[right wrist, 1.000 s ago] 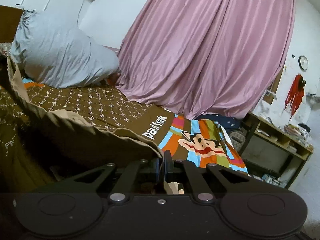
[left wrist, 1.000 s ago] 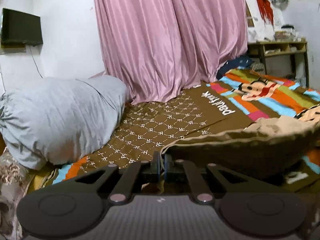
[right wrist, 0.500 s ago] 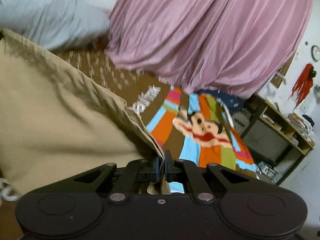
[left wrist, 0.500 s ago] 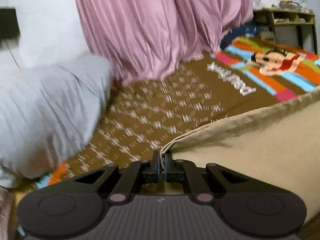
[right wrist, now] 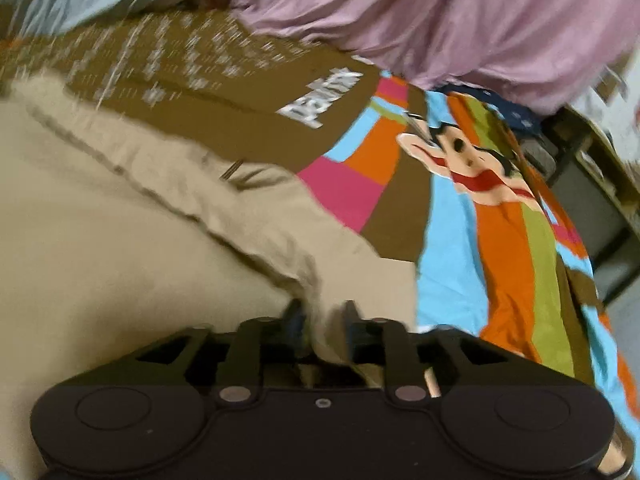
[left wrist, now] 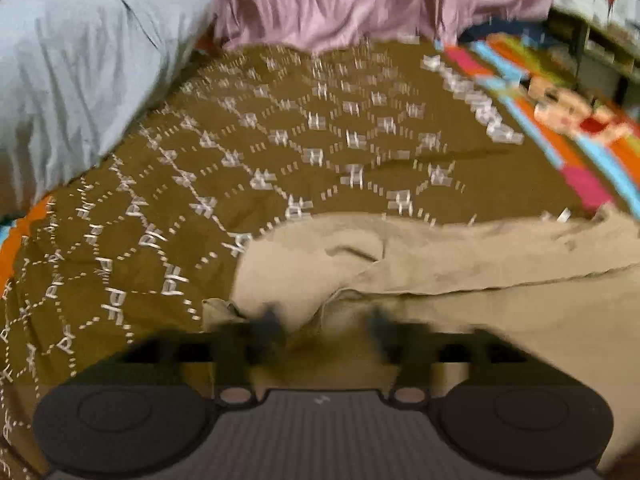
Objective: Fold large clothes
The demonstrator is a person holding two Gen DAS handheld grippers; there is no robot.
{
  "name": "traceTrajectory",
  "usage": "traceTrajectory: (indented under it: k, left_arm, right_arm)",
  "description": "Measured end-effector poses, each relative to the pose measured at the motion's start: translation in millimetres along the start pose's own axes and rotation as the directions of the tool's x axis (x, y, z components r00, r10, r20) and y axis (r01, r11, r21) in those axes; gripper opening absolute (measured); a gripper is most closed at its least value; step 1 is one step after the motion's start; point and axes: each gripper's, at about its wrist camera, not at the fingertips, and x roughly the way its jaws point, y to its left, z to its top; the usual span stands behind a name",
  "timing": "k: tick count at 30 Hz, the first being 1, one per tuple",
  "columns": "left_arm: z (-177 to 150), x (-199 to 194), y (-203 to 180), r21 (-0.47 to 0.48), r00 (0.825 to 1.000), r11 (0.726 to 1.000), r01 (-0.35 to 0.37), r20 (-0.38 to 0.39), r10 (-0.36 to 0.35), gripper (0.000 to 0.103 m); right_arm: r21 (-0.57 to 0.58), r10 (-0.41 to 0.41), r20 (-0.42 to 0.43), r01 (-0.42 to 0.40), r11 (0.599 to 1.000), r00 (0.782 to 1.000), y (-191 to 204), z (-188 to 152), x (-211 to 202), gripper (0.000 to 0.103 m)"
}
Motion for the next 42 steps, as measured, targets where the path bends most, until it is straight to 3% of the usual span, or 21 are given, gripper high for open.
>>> traceTrajectory:
  k: [1, 6, 10, 12, 15, 17, 19, 20, 21, 22, 23, 25, 26, 28, 31, 33, 37, 38, 39, 41, 42]
  left_arm:
    - [-3, -15, 4, -0.008, 1.000, 1.000, -0.005, 0.031, 0.005, 0.089]
    - [-22, -65, 25, -0.067, 0.998, 0.998, -0.001, 0.067, 0.006, 0.097]
    - [-60, -77, 48, -0.163, 1.000, 0.986, -0.021, 0.007, 0.023, 0.096]
    - [-75, -75, 61, -0.235, 0.999, 0.972, -0.023, -0.029, 0.017, 0.091]
    - [-91, -72, 76, -0.327, 0.999, 0.945, 0.008, -0.035, -0.021, 0.089]
    - [-96, -71, 79, -0.372, 0.998, 0.927, 0.047, -0.023, -0.060, 0.088]
    - [-96, -69, 80, -0.396, 0.994, 0.913, 0.101, -0.008, -0.113, 0.080]
    - [-95, -66, 80, -0.406, 0.989, 0.905, 0.129, -0.008, -0.144, 0.066]
    - [-95, -58, 80, -0.421, 0.982, 0.892, 0.166, -0.016, -0.190, 0.034]
    - [-93, -53, 81, -0.437, 0.974, 0.879, 0.188, -0.031, -0.224, 0.027]
    - [-91, -49, 80, -0.456, 0.971, 0.869, 0.191, -0.043, -0.236, 0.014]
    - [-86, -53, 73, -0.440, 0.977, 0.880, 0.178, -0.028, -0.211, 0.007]
    - [-83, -60, 67, -0.401, 0.984, 0.902, 0.162, -0.010, -0.181, 0.006]
    - [-78, -74, 59, -0.342, 0.990, 0.930, 0.133, 0.006, -0.139, 0.006]
    - [-83, -69, 59, -0.330, 0.988, 0.934, 0.137, -0.028, -0.155, 0.007]
    - [-88, -62, 60, -0.349, 0.984, 0.927, 0.140, -0.052, -0.168, 0.009]
    - [-90, -78, 55, -0.324, 0.994, 0.941, 0.098, -0.023, -0.111, 0.019]
    - [-89, -84, 53, -0.315, 0.996, 0.946, 0.080, -0.014, -0.089, 0.024]
    - [-86, -90, 52, -0.301, 0.998, 0.952, 0.064, 0.001, -0.067, 0.036]
    - [-79, -107, 39, -0.257, 0.997, 0.966, 0.041, 0.072, -0.023, 0.054]
    - [-74, -112, 33, -0.236, 0.993, 0.971, 0.050, 0.114, -0.023, 0.057]
  right_arm:
    - [0.062, 0.013, 0.018, -0.014, 0.998, 1.000, -13, -1, -10, 0.067]
    - [0.329, 0.093, 0.090, -0.118, 0.937, 0.992, -69, -22, -66, 0.086]
    - [0.454, 0.145, 0.094, -0.172, 0.874, 0.985, -81, -57, -97, 0.086]
    - [0.477, 0.158, 0.091, -0.183, 0.860, 0.983, -76, -73, -105, 0.080]
    - [0.502, 0.177, 0.079, -0.192, 0.843, 0.981, -69, -84, -103, 0.063]
    - [0.493, 0.191, 0.088, -0.209, 0.845, 0.978, -63, -81, -101, 0.061]
    - [0.471, 0.178, 0.051, -0.181, 0.863, 0.983, -57, -78, -95, 0.064]
    - [0.488, 0.181, 0.037, -0.176, 0.855, 0.983, -58, -77, -91, 0.064]
    - [0.516, 0.181, 0.038, -0.174, 0.839, 0.983, -61, -77, -89, 0.060]
    - [0.538, 0.179, 0.041, -0.173, 0.825, 0.983, -64, -78, -88, 0.044]
    - [0.560, 0.169, 0.043, -0.164, 0.812, 0.985, -67, -78, -89, 0.016]
    - [0.588, 0.180, 0.072, -0.188, 0.787, 0.981, -73, -79, -94, 0.008]
    - [0.576, 0.170, 0.088, -0.189, 0.795, 0.982, -72, -78, -101, 0.000]
    - [0.557, 0.143, 0.115, -0.183, 0.810, 0.983, -73, -74, -117, 0.000]
    - [0.556, 0.104, 0.123, -0.155, 0.816, 0.987, -69, -73, -141, 0.000]
    - [0.560, 0.116, 0.081, -0.142, 0.817, 0.990, -67, -82, -135, 0.000]
    - [0.574, 0.129, 0.048, -0.133, 0.808, 0.991, -63, -90, -120, 0.000]
    - [0.550, 0.112, 0.060, -0.126, 0.825, 0.992, -60, -87, -124, 0.002]
    - [0.525, 0.090, 0.067, -0.111, 0.844, 0.994, -59, -83, -128, 0.004]
    - [0.453, 0.030, 0.077, -0.062, 0.889, 0.997, -54, -72, -136, 0.016]
    - [0.413, 0.012, 0.098, -0.052, 0.909, 0.995, -51, -65, -139, 0.018]
